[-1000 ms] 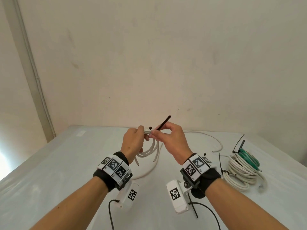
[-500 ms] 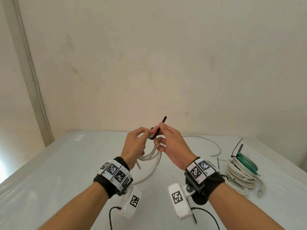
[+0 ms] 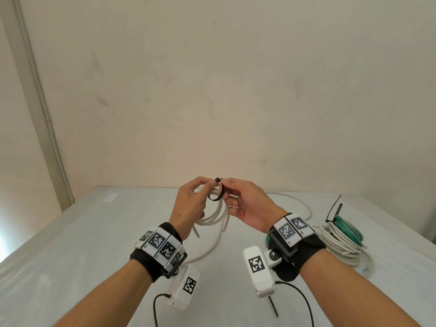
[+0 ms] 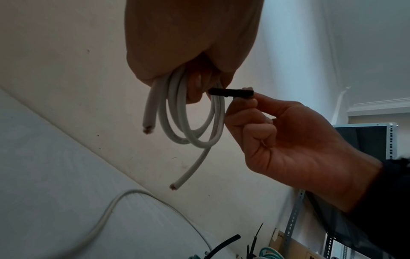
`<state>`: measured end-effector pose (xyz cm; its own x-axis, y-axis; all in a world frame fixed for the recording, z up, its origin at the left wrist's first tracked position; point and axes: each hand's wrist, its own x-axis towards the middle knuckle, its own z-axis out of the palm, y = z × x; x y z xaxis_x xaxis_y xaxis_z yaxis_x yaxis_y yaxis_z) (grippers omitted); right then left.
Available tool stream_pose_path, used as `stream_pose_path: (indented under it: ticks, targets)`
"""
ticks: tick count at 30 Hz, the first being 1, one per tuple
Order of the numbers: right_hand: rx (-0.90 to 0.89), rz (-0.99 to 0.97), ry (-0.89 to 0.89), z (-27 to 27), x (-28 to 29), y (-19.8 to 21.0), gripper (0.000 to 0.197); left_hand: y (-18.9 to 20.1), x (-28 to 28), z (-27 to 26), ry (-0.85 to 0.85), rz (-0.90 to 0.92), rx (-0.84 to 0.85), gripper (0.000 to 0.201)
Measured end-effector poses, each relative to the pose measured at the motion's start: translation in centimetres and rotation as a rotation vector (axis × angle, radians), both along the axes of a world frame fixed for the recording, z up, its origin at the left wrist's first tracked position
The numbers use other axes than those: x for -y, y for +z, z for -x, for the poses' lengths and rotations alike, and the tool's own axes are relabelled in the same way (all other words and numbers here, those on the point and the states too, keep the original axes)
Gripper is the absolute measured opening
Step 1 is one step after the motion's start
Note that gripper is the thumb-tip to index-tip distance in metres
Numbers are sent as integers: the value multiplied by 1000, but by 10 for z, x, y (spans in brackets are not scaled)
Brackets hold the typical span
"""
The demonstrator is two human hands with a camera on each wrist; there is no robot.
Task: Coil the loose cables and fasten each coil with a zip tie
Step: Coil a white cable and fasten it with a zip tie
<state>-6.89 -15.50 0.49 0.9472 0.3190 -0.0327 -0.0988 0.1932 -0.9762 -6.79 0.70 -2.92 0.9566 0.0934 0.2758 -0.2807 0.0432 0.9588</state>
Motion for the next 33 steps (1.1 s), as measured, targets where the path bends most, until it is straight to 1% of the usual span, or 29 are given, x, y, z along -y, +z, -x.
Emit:
stream_pose_path:
  ticks: [4, 7, 12, 16, 19, 21, 25, 27, 29, 33]
  targets:
    - [9, 110, 8, 1, 0, 1, 23, -2, 3, 0, -15, -20, 30, 18]
    - [20, 111, -4, 1, 1, 1, 22, -2, 3, 2, -24, -23, 47, 17]
    - [40, 54, -20, 3, 1, -4, 24, 0, 4, 5, -40, -76, 85, 17]
    - [14, -21, -17, 5, 0, -7, 25, 1, 1, 6, -12, -210, 194, 14]
    - [-26, -113, -21, 6, -1, -9, 25, -2, 1, 3, -3, -265, 245, 19]
    - [-36, -143, -31, 5, -2, -9, 24, -3, 1, 2, 9, -277, 261, 19]
    - [-52, -187, -77, 1, -4, -7, 24, -3, 0, -1, 22, -331, 267, 11]
    - [-55, -188, -91, 0, -4, -7, 24, -4, -1, -3, 49, -366, 262, 10]
    - [-68, -211, -69, 0, -5, -6, 21, -2, 0, -4, 80, -380, 269, 11]
    - [-60, -317, 36, -3, -3, 0, 21, 3, -2, -9, 105, -345, 262, 11]
